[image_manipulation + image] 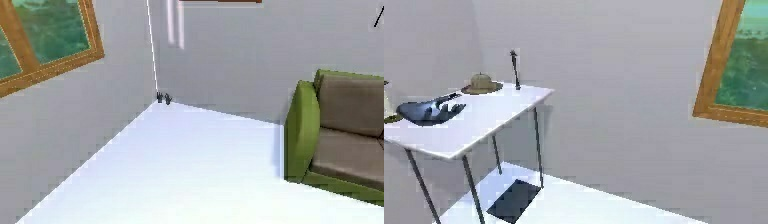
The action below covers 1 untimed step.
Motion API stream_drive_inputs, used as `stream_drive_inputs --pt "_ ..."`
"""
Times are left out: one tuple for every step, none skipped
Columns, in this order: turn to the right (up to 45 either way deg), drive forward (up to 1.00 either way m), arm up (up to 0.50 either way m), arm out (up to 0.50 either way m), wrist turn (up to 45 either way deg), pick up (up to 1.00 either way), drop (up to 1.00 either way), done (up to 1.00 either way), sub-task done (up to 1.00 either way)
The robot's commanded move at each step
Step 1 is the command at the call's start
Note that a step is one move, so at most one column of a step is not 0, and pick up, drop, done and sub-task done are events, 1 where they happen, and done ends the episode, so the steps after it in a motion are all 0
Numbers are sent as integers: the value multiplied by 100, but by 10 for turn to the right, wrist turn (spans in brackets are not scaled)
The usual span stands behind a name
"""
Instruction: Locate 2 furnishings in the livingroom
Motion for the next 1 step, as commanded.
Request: stream_drive_inputs --pt "-240 0 0 0 0 0 0 0 0"
